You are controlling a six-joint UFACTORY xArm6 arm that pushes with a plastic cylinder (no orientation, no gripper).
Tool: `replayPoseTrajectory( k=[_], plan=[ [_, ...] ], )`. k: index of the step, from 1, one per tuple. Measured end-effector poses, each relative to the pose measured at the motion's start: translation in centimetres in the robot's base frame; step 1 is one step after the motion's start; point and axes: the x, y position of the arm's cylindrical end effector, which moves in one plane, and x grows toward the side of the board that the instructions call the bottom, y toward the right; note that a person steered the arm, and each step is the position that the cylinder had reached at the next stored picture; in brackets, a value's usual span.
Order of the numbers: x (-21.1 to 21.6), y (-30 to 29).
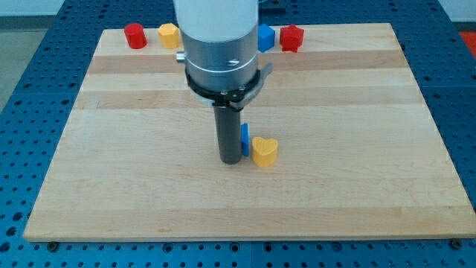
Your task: Push the blue triangle to the bottom left side of the red star
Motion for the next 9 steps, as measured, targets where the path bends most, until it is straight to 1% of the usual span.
replayPoseTrajectory(
  k=[1, 5, 7, 8, 9],
  plan=[
    [-0.8, 0.9],
    [-8.8, 1.3],
    [-9.4, 5.1],
    [-10.8, 6.4],
    [-12.8, 6.4]
  ],
)
